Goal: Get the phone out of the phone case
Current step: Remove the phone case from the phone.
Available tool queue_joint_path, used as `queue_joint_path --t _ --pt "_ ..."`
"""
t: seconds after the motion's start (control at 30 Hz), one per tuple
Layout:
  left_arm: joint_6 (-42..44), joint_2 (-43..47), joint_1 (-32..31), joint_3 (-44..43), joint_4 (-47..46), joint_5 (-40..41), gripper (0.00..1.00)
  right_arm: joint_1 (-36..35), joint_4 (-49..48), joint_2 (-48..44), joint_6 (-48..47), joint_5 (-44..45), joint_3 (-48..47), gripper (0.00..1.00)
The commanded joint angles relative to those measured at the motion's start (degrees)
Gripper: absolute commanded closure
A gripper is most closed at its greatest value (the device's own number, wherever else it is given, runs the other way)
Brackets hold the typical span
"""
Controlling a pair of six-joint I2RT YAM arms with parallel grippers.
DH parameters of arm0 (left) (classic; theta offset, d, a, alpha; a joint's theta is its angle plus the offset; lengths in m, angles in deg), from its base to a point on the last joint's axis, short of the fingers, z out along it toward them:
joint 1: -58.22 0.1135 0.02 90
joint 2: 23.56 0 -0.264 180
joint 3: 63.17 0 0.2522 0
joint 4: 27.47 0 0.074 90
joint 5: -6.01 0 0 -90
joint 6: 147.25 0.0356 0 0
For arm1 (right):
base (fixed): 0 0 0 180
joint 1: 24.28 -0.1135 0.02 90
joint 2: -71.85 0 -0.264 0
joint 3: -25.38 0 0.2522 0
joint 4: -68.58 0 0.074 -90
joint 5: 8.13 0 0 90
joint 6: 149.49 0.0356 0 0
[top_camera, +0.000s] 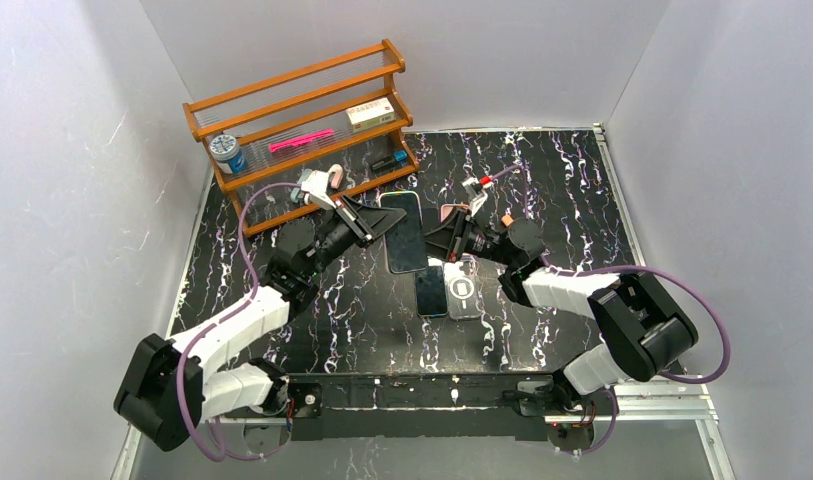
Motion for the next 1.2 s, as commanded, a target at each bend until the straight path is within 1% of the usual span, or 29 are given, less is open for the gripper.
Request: queue_joint_path --t 0.0,0.1,0.23,0.37,0.4,0.5,0.57,0.7,0.8,0.9,1.0,1.17 --pt "4.9 -3.6 -1.7 -4.5 17.8 -4.5 0.88 0.0 2.1 -3.2 1.3 8.9 -1.4 0.98" --pt "8.1 -4.8 -1.1 -7.4 23.8 -1.3 0.78 0.0 8.1 -4.8 2.5 11.2 -0.1 0.99" --pt "10.0 -6.1 -0.5 -9.4 27.2 1.0 0.67 0.0 16.3 -6.3 3.2 12.3 -0.1 0.99" --pt "10.7 -7.5 0.7 -10.7 29.5 1.6 0.5 0.0 17.5 -7.4 5.1 13.7 1.4 0.99" --pt "11.1 -7.6 1.0 -11.0 30.1 1.9 0.44 0.0 17.7 -7.6 5.4 14.0 1.8 0.99" --pt "13.9 -7.1 1.6 -12.9 33.2 3.1 0.33 0.0 20.9 -8.2 5.5 15.2 1.8 0.99" --pt "17.9 -6.3 1.7 -15.2 37.3 5.0 0.28 0.0 24.2 -8.5 5.4 16.0 1.4 0.99" --pt "28.5 -4.9 1.4 -19.7 45.8 7.3 0.2 0.0 32.0 -8.9 5.4 17.8 0.1 0.99" --pt "37.3 -4.1 -0.6 -21.6 49.5 5.5 0.16 0.0 34.9 -9.0 5.9 18.1 -0.6 0.99" --pt "46.0 -3.1 -5.0 -22.9 54.1 9.1 0.13 0.0 37.3 -9.0 6.2 18.0 -1.3 0.99" --pt "55.2 -2.1 -9.3 -24.5 58.5 15.1 0.13 0.0 39.7 -9.1 6.8 18.0 -1.9 0.99" --pt "64.7 -1.1 -15.3 -24.1 59.0 21.0 0.14 0.0 42.2 -9.4 7.6 17.3 -2.7 0.99"
